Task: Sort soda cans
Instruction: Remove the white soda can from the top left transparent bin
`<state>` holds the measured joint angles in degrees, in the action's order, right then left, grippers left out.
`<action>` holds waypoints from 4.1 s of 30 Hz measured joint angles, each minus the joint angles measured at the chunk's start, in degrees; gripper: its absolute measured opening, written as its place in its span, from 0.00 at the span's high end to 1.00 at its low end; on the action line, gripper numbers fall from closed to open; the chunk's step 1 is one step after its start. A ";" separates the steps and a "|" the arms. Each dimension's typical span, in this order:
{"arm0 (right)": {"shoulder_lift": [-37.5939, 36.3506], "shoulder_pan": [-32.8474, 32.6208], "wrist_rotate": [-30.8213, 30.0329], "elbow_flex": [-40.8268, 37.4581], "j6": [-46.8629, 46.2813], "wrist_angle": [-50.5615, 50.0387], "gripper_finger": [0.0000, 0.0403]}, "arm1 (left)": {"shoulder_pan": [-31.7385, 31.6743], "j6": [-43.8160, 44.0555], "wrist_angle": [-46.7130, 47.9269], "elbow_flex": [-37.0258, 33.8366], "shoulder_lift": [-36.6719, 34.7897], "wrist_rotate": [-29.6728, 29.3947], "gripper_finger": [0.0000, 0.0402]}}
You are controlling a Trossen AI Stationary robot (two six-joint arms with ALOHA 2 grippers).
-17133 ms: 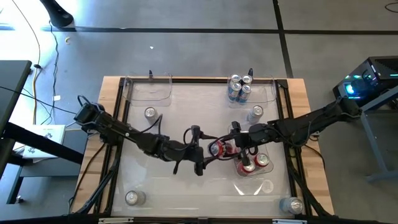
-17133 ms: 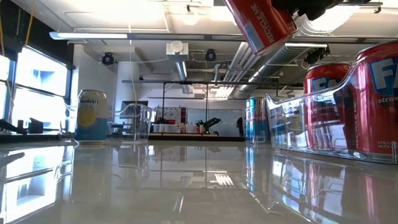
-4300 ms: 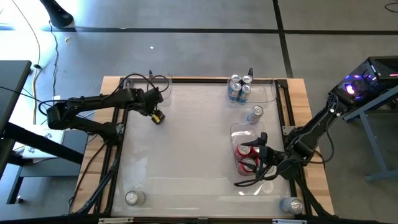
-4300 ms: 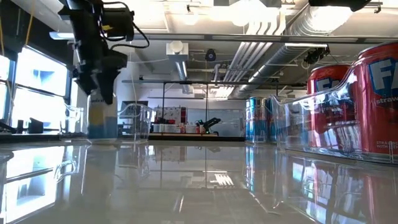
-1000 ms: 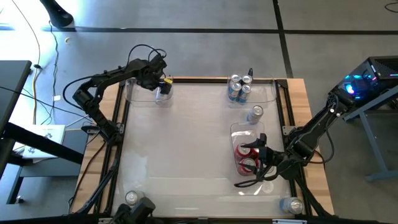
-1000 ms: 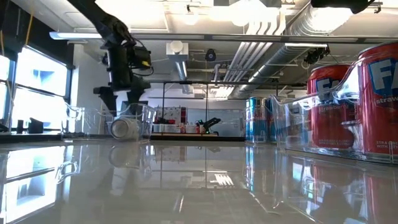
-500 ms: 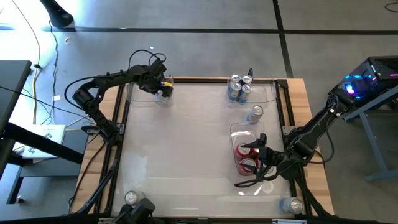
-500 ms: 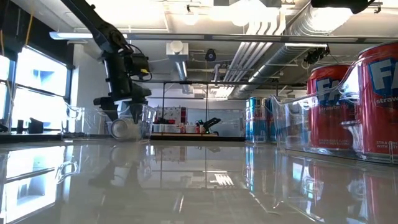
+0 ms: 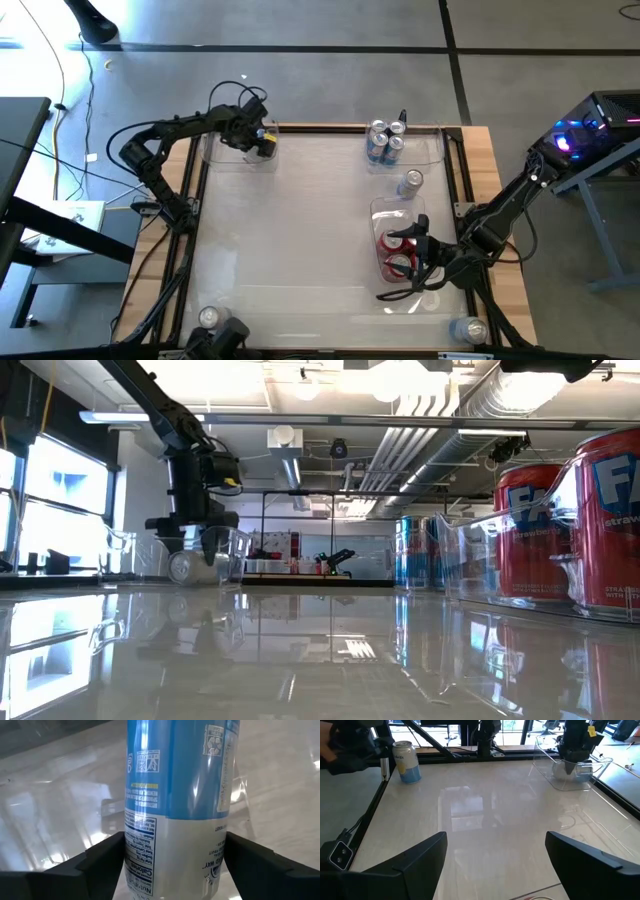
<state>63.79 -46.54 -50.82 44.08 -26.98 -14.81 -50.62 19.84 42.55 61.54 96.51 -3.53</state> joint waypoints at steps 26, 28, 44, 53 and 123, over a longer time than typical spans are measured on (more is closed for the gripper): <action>0.00 0.00 0.40 0.00 0.24 0.00 0.17 | 1.07 -2.00 9.36 8.29 -5.81 -0.14 0.31; 0.00 0.00 0.41 0.00 0.24 -0.03 0.17 | 1.93 -2.07 11.79 10.52 -7.60 -0.64 0.31; 0.00 0.00 0.40 0.00 2.16 -0.10 0.17 | 29.51 13.17 41.26 20.51 -15.50 -1.63 0.31; 0.00 0.00 -1.24 0.00 3.61 0.09 0.17 | 43.46 19.32 46.64 20.56 -4.65 18.85 0.31; 0.02 0.00 -1.28 0.00 1.04 -4.18 0.17 | 45.71 9.38 47.21 35.89 22.73 30.18 0.17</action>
<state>63.81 -46.54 -52.10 44.07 -25.95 -18.99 -4.91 29.21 89.76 97.43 119.24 26.64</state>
